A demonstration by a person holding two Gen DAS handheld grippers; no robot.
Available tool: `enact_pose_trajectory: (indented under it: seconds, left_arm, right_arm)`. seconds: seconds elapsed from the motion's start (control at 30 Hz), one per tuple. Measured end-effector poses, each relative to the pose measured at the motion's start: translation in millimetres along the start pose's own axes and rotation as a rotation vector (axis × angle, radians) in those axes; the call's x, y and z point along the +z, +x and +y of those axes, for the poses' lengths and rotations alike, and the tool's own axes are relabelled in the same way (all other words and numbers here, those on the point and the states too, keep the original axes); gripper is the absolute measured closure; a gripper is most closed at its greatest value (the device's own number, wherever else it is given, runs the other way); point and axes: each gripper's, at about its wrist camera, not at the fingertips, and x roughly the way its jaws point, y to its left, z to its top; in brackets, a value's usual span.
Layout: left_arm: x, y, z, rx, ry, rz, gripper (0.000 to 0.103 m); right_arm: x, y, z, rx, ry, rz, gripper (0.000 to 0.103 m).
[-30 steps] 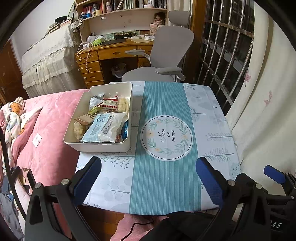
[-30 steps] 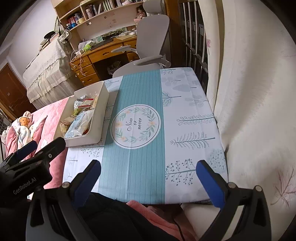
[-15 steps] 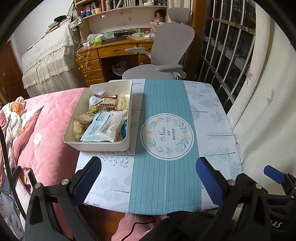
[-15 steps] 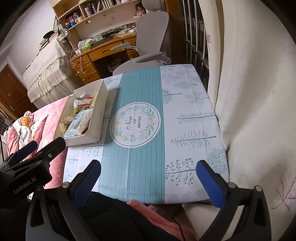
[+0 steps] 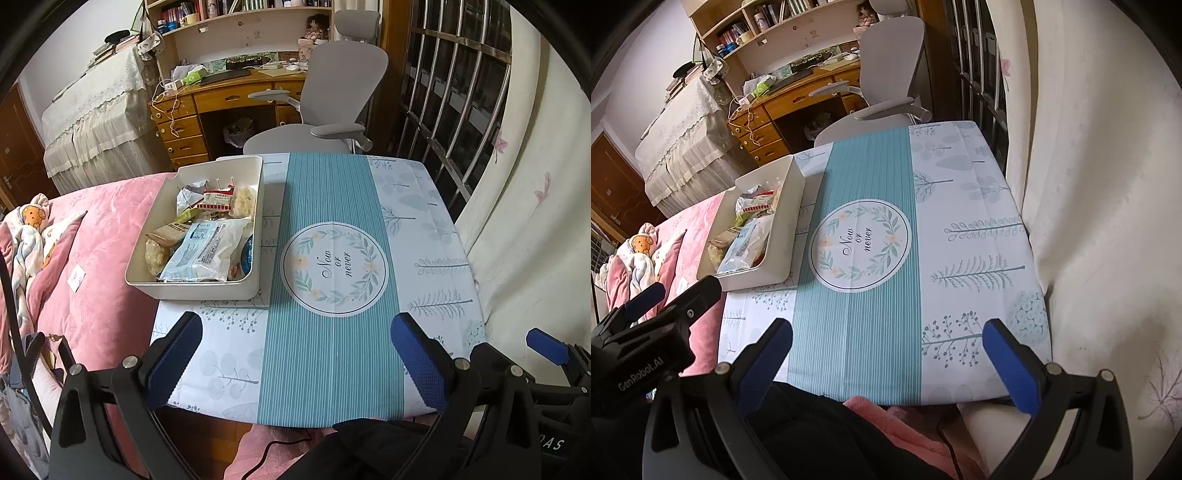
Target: Organize snacks
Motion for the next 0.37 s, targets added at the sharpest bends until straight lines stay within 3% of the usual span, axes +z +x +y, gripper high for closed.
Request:
enact_pose_trajectory:
  seconds: [0.37]
  left_arm:
    - [3.3, 0.3, -0.6, 0.000, 0.003, 0.003, 0.001]
  right_arm:
    - [-3.8, 4.9, -1.1, 0.003, 0.005, 0.009, 0.000]
